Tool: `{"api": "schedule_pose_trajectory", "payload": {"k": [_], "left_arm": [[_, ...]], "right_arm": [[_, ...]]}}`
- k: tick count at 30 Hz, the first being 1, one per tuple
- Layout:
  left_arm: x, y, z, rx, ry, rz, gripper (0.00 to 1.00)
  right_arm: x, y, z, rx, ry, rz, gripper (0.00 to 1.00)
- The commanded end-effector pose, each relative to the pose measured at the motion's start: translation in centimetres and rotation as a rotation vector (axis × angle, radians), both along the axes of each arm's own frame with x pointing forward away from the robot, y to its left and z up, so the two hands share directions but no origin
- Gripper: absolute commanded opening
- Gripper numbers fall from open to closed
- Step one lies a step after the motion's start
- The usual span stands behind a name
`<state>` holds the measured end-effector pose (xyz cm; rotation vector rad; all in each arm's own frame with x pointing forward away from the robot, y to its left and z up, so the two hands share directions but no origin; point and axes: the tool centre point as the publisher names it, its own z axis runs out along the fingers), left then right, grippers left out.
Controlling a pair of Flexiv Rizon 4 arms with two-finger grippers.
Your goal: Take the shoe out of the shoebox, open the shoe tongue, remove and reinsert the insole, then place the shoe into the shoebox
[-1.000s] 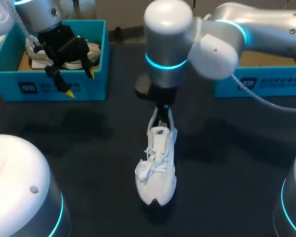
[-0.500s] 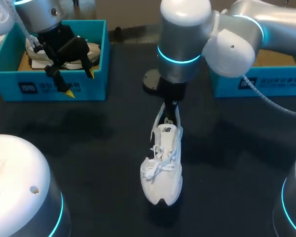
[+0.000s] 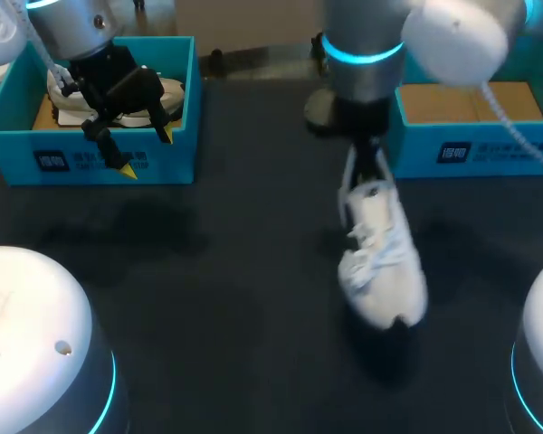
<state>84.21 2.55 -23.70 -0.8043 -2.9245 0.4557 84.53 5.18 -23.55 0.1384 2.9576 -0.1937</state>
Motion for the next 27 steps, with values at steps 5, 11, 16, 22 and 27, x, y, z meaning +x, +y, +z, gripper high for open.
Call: {"api": "schedule_pose_trajectory", "payload": {"k": [5, 11, 16, 22, 27], "left_arm": [[0.0, 0.0, 0.0, 0.002, -0.001, 0.0, 1.0], [0.0, 0.0, 0.0, 0.002, -0.001, 0.0, 1.0], [0.0, 0.0, 0.0, 0.002, -0.001, 0.0, 1.0], [0.0, 0.0, 0.0, 0.002, -0.001, 0.0, 1.0], [0.0, 0.0, 0.0, 0.002, -0.001, 0.0, 1.0]], "right_arm": [[0.1, -6.3, 5.7, 0.056, -0.054, 0.034, 0.0], [0.1, -6.3, 5.7, 0.056, -0.054, 0.034, 0.0], [0.1, -6.3, 5.7, 0.056, -0.054, 0.034, 0.0], [-0.3, -6.3, 5.3, 0.099, -0.078, -0.029, 0.0], [1.2, -8.2, 6.4, 0.085, -0.077, -0.038, 0.0]]}}
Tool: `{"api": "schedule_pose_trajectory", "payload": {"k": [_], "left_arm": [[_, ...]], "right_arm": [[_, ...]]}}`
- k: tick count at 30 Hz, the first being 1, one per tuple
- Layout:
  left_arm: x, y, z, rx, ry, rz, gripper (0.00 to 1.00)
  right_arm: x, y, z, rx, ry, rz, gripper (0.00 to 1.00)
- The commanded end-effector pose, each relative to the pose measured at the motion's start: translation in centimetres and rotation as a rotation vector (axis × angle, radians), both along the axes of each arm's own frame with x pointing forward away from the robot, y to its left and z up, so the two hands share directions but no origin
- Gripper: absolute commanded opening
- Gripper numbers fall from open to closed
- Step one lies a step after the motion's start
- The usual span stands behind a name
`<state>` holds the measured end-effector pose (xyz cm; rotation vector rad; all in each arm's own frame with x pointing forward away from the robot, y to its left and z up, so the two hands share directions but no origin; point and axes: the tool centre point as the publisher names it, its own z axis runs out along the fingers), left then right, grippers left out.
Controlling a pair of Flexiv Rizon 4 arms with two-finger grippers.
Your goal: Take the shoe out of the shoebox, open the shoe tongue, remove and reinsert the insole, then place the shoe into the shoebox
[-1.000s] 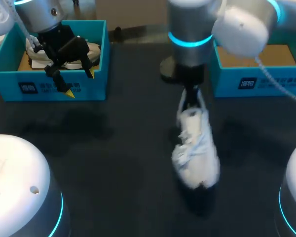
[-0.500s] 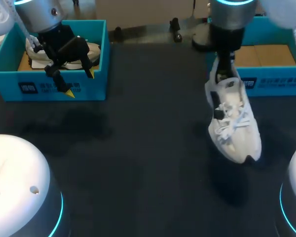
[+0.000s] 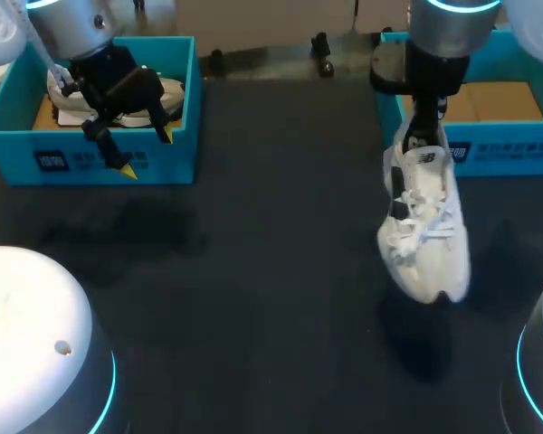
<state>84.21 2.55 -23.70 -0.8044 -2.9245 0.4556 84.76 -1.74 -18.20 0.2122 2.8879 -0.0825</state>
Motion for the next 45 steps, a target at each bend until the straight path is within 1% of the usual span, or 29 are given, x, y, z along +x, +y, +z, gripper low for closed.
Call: {"api": "schedule_pose_trajectory", "payload": {"k": [1, 3, 8, 10, 12, 14, 15, 17, 21, 25, 30, 32, 34, 35, 39, 45], "left_arm": [[0.0, 0.0, 0.0, 0.002, -0.001, 0.0, 1.0], [0.0, 0.0, 0.0, 0.002, -0.001, 0.0, 1.0], [0.0, 0.0, 0.0, 0.002, -0.001, 0.0, 1.0], [0.0, 0.0, 0.0, 0.002, -0.001, 0.0, 1.0], [0.0, 0.0, 0.0, 0.002, -0.001, 0.0, 1.0], [0.0, 0.0, 0.0, 0.002, -0.001, 0.0, 1.0], [0.0, 0.0, 0.0, 0.002, -0.001, 0.0, 1.0], [0.0, 0.0, 0.0, 0.002, -0.001, 0.0, 1.0], [0.0, 0.0, 0.0, 0.002, -0.001, 0.0, 1.0], [0.0, 0.0, 0.0, 0.002, -0.001, 0.0, 1.0], [0.0, 0.0, 0.0, 0.002, -0.001, 0.0, 1.0], [0.0, 0.0, 0.0, 0.002, -0.001, 0.0, 1.0], [0.0, 0.0, 0.0, 0.002, -0.001, 0.0, 1.0], [0.0, 0.0, 0.0, 0.002, -0.001, 0.0, 1.0], [0.0, 0.0, 0.0, 0.002, -0.001, 0.0, 1.0], [0.0, 0.0, 0.0, 0.002, -0.001, 0.0, 1.0]], "right_arm": [[1.3, -1.6, 1.1, 0.007, 0.001, 0.007, 0.0], [2.9, -3.0, 2.0, -0.026, 0.029, 0.033, 0.0], [5.8, -6.7, 5.1, -0.099, -0.001, 0.087, 0.0], [7.2, -8.1, 6.0, -0.117, 0.009, 0.115, 0.0], [8.5, -9.3, 6.9, -0.127, -0.007, 0.147, 0.0], [9.8, -10.6, 7.4, -0.123, -0.015, 0.178, 0.0], [10.6, -11.1, 7.7, -0.141, 0.0, 0.182, 0.0], [11.9, -12.1, 8.3, -0.142, -0.018, 0.218, 0.0], [15.1, -13.8, 9.1, -0.169, -0.003, 0.275, 0.0], [18.3, -15.7, 8.9, -0.149, 0.009, 0.317, 0.0], [21.2, -17.6, 8.5, -0.131, 0.02, 0.339, 0.0], [22.2, -18.4, 8.3, -0.113, 0.004, 0.357, 0.0], [23.3, -19.2, 8.0, -0.098, 0.006, 0.359, 0.0], [23.7, -19.7, 7.8, -0.087, -0.003, 0.365, 0.0], [25.4, -21.5, 6.9, -0.075, 0.019, 0.358, 0.0], [26.7, -23.2, 6.0, -0.049, 0.011, 0.321, 0.0]]}}
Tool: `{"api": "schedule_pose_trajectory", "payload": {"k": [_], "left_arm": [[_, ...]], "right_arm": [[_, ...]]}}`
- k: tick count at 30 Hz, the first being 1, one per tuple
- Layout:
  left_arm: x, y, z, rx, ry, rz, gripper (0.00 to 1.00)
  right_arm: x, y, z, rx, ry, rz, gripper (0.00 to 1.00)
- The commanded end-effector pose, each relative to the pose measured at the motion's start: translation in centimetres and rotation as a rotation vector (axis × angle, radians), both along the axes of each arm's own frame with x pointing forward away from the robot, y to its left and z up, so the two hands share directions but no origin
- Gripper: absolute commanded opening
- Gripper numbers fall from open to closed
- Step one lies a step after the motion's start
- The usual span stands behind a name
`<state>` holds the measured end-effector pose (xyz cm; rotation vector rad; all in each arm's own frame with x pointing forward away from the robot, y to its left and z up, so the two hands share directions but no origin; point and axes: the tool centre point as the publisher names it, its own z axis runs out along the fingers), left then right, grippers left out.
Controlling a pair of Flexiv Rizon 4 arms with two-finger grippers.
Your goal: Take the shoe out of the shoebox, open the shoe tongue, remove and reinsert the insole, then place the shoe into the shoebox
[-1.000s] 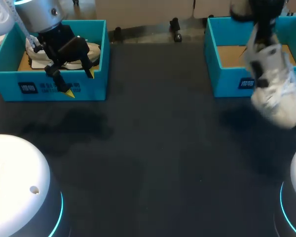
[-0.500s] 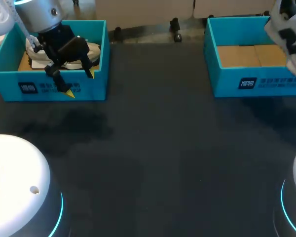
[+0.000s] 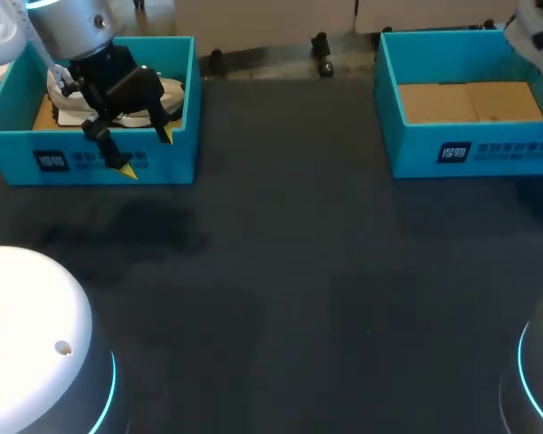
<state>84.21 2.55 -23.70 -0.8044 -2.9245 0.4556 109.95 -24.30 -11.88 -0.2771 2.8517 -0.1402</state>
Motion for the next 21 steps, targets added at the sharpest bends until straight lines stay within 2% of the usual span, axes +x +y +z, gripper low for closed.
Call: {"api": "schedule_pose_trajectory", "payload": {"k": [1, 6, 12, 14, 19, 21], "left_arm": [[0.0, 0.0, 0.0, 0.002, -0.001, 0.0, 1.0], [0.0, 0.0, 0.0, 0.002, -0.001, 0.0, 1.0], [0.0, 0.0, 0.0, 0.002, -0.001, 0.0, 1.0], [0.0, 0.0, 0.0, 0.002, -0.001, 0.0, 1.0], [0.0, 0.0, 0.0, 0.002, -0.001, 0.0, 1.0], [0.0, 0.0, 0.0, 0.002, -0.001, 0.0, 1.0]], "right_arm": [[1.6, -0.9, -0.6, 0.039, 0.031, -0.015, 0.0], [2.3, -1.8, -1.8, 0.06, 0.033, -0.1, 0.0], [3.0, -3.2, -3.1, 0.07, 0.054, -0.267, 0.0], [2.9, -3.7, -3.2, 0.084, 0.055, -0.379, 0.0], [1.3, -5.3, -3.3, 0.127, -0.008, -0.73, 0.0], [0.7, -5.9, -3.4, 0.155, -0.043, -0.818, 0.0]]}}
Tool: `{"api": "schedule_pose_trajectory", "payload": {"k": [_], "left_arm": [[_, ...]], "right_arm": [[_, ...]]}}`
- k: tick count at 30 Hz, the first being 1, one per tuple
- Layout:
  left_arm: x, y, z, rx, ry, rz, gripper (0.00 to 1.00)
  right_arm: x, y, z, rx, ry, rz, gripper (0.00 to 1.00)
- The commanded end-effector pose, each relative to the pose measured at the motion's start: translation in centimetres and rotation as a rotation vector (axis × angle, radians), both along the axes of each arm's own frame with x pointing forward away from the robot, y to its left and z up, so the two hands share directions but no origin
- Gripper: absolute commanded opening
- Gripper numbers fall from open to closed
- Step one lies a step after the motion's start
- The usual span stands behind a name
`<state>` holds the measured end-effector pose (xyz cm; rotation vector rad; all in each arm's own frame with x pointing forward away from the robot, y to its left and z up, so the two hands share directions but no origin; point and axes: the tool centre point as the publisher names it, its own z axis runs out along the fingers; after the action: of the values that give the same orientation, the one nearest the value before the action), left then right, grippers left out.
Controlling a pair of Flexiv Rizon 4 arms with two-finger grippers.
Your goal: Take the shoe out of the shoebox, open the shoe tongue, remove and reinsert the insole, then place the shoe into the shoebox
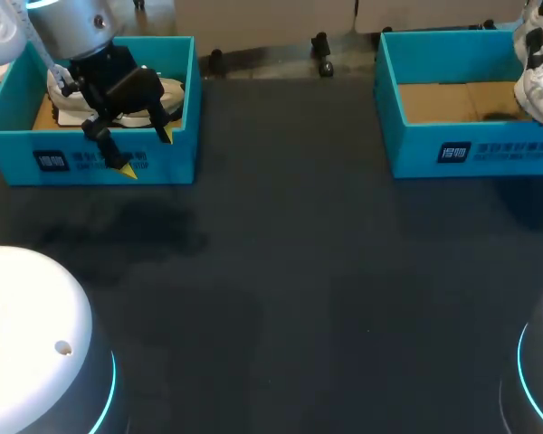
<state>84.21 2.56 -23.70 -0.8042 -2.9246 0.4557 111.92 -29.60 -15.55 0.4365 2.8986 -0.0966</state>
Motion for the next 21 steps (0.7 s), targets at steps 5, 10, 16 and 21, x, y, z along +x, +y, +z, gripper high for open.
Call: {"api": "schedule_pose_trajectory", "payload": {"k": [5, 10, 16, 21], "left_arm": [[0.0, 0.0, 0.0, 0.002, -0.001, 0.0, 1.0], [0.0, 0.0, 0.0, 0.002, -0.001, 0.0, 1.0], [0.0, 0.0, 0.0, 0.002, -0.001, 0.0, 1.0], [0.0, 0.0, 0.0, 0.002, -0.001, 0.0, 1.0]], "right_arm": [[-2.1, -0.8, 0.3, 0.086, -0.132, -0.577, 0.0], [-2.5, 0.0, 0.6, 0.146, -0.14, -0.683, 0.0], [-2.5, 0.0, 0.6, 0.146, -0.14, -0.683, 0.0], [-2.5, 0.0, 0.6, 0.146, -0.14, -0.683, 0.0]]}}
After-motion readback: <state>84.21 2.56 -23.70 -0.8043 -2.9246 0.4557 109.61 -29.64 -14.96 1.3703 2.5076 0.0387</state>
